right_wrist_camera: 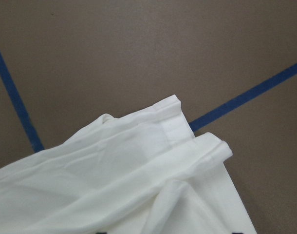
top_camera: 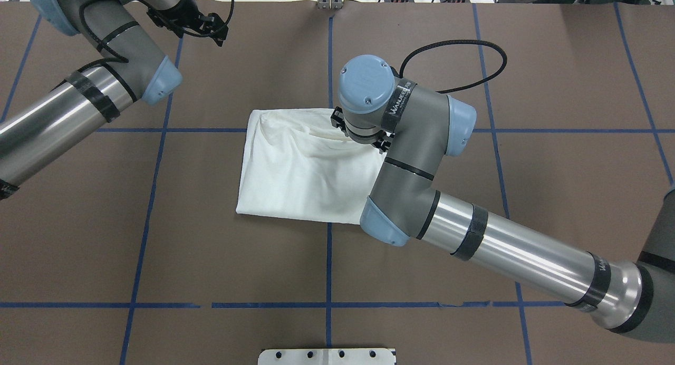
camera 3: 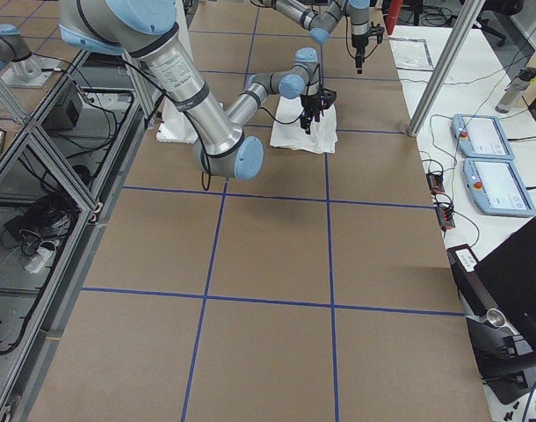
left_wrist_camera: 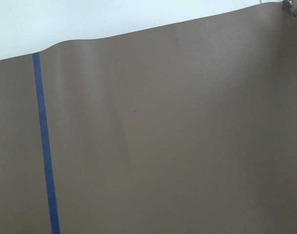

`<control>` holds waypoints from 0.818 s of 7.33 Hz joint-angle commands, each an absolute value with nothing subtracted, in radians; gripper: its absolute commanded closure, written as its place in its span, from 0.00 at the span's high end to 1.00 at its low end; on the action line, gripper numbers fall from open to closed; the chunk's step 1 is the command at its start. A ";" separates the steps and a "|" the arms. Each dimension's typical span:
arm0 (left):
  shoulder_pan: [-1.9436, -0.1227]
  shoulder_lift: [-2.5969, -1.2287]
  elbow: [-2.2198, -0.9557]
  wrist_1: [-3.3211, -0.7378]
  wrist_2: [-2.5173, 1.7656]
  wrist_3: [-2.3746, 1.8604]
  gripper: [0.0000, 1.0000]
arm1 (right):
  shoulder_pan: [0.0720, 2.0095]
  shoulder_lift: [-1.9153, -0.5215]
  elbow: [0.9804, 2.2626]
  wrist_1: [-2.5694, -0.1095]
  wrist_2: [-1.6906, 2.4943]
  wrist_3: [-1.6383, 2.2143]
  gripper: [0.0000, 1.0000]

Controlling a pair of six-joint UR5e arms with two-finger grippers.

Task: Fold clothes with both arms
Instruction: 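Press and smooth the folded shirt's top with the right gripper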

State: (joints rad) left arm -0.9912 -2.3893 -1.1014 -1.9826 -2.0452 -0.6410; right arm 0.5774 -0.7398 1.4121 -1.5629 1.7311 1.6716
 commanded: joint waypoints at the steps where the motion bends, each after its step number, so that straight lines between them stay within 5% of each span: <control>1: -0.994 -2.356 -1.101 -2.039 -2.051 -0.637 1.00 | 0.554 -0.724 1.345 -1.554 1.658 1.733 0.85; 2: -0.994 -2.353 -1.103 -2.039 -2.051 -0.637 1.00 | 0.551 -0.724 1.344 -1.555 1.655 1.736 0.80; 3: -0.994 -2.353 -1.103 -2.039 -2.051 -0.640 1.00 | 0.551 -0.719 1.345 -1.554 1.648 1.729 0.59; 5: -0.994 -2.352 -1.106 -2.040 -2.049 -0.643 1.00 | 0.554 -0.721 1.345 -1.555 1.620 1.718 0.00; 6: -0.993 -2.352 -1.106 -2.040 -2.049 -0.644 1.00 | 0.554 -0.722 1.345 -1.560 1.588 1.698 0.00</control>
State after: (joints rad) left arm -0.9939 -2.3524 -1.1052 -2.0399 -2.0500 -0.6419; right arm 0.5528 -0.7211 1.3455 -1.5563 1.6204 1.7162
